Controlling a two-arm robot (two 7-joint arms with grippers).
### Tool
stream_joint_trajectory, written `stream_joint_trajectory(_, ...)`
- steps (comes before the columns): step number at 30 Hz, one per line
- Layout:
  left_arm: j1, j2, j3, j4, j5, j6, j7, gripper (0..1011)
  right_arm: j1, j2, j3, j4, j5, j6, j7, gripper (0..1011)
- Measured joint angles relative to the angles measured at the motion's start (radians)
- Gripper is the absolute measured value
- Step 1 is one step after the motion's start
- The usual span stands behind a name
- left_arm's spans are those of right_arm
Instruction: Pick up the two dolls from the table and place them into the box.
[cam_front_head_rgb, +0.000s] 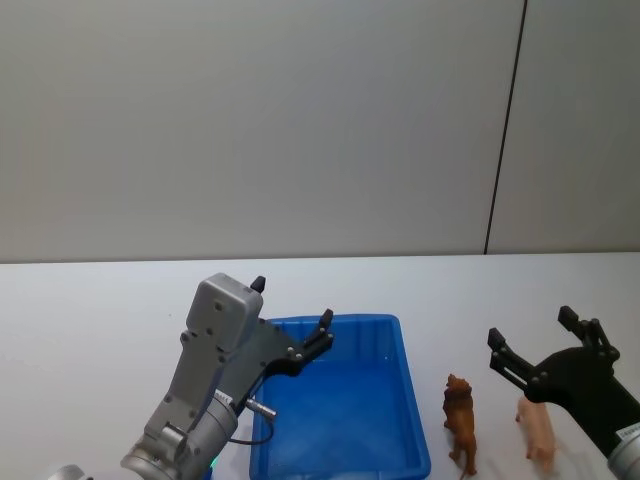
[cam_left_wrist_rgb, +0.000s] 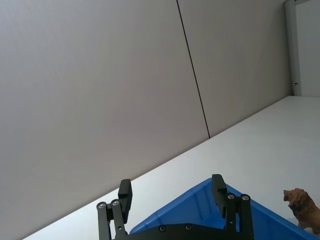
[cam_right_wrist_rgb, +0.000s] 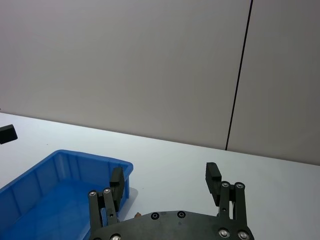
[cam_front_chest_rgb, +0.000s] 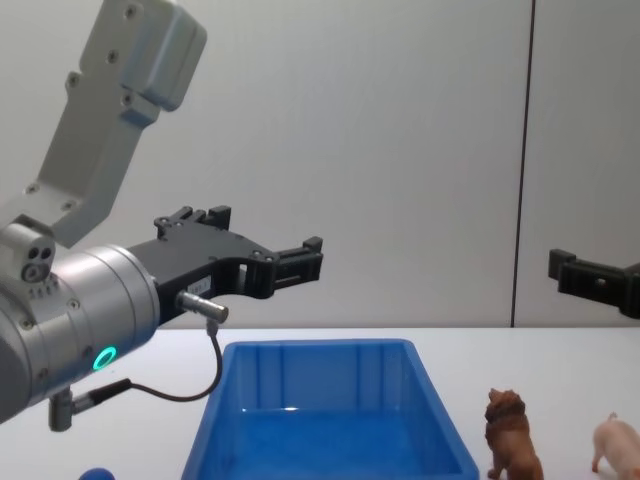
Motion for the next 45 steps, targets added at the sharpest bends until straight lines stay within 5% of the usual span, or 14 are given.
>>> stream_joint_trajectory(27, 0.000, 0.000, 0.000, 0.000, 0.000, 0.000, 0.000, 1001, 0.000, 0.002, 0.001, 0.005, -0.004, 0.004, 0.003, 1001)
stream_joint_trajectory(45, 0.000, 0.000, 0.000, 0.000, 0.000, 0.000, 0.000, 1001, -0.040, 0.070, 0.037, 0.044, 0.002, 0.049, 0.071, 1001)
